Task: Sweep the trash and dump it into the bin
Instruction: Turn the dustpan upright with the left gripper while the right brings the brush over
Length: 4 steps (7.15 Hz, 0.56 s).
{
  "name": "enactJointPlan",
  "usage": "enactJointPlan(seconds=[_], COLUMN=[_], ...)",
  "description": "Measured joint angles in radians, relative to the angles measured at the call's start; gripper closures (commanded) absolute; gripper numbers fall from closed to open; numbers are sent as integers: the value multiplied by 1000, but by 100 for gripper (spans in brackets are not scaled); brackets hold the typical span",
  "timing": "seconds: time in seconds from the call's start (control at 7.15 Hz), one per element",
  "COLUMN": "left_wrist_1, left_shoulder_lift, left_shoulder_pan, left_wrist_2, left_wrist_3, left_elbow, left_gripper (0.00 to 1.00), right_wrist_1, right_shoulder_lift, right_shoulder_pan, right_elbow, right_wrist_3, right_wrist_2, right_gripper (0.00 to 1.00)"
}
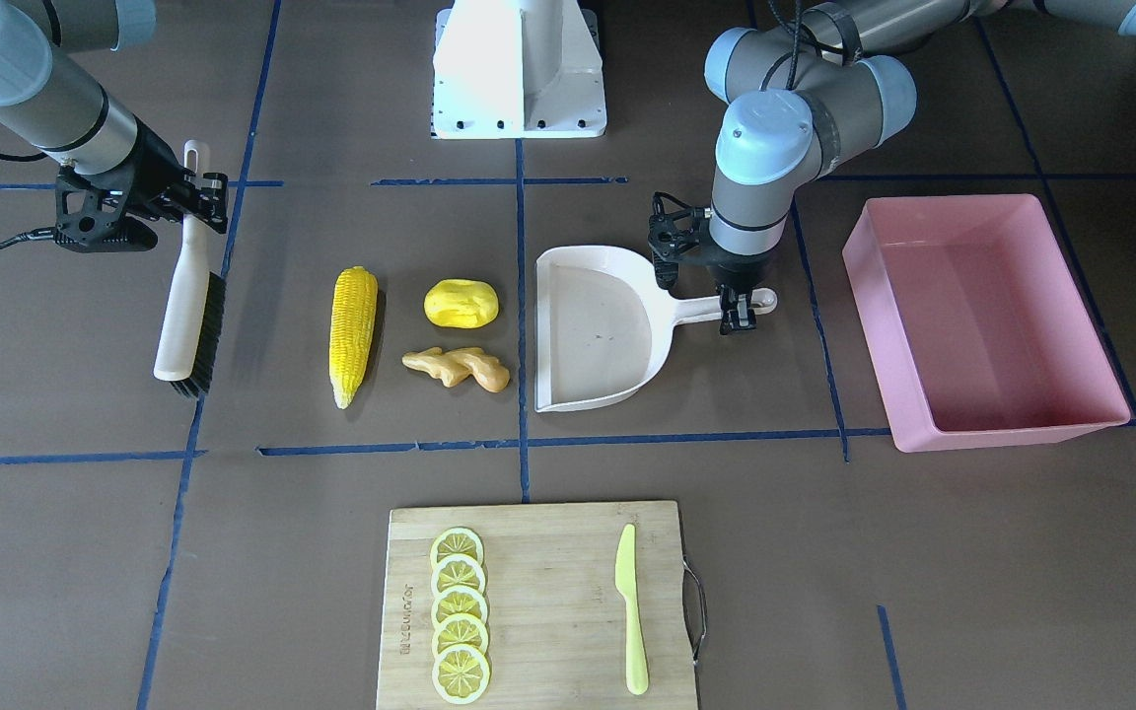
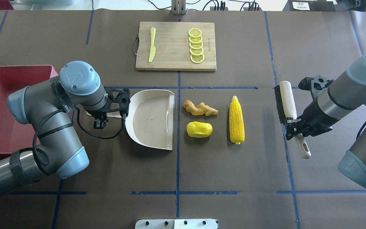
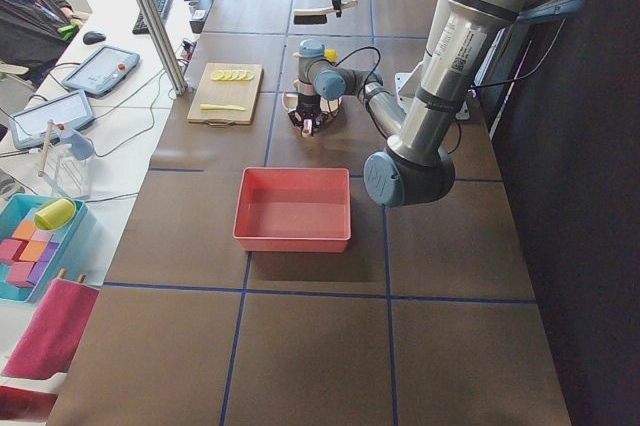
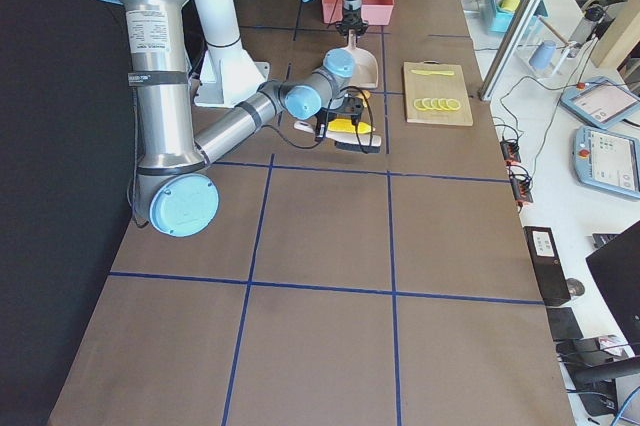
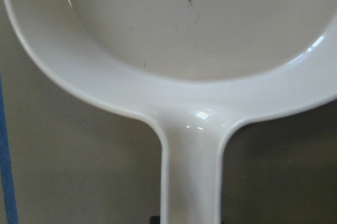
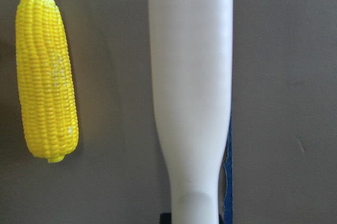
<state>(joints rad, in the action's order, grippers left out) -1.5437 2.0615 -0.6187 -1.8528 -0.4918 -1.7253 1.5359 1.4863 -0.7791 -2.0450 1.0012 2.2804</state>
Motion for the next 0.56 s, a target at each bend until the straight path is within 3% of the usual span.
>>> enactJointPlan(seconds=[0.56], left_wrist_1=[1], left_shoulder_lift=[3], left_shoulder_pan=[-2], left_wrist_2=[9], left_wrist_3=[3], left_elbow=[-3], left_gripper=[100], right_wrist_1=[0], right_shoulder_lift=[-20], right_shoulder_pan=[39], right_elbow=[10], right_wrist_3=[2], right_wrist_2=[-8], right_gripper=[100])
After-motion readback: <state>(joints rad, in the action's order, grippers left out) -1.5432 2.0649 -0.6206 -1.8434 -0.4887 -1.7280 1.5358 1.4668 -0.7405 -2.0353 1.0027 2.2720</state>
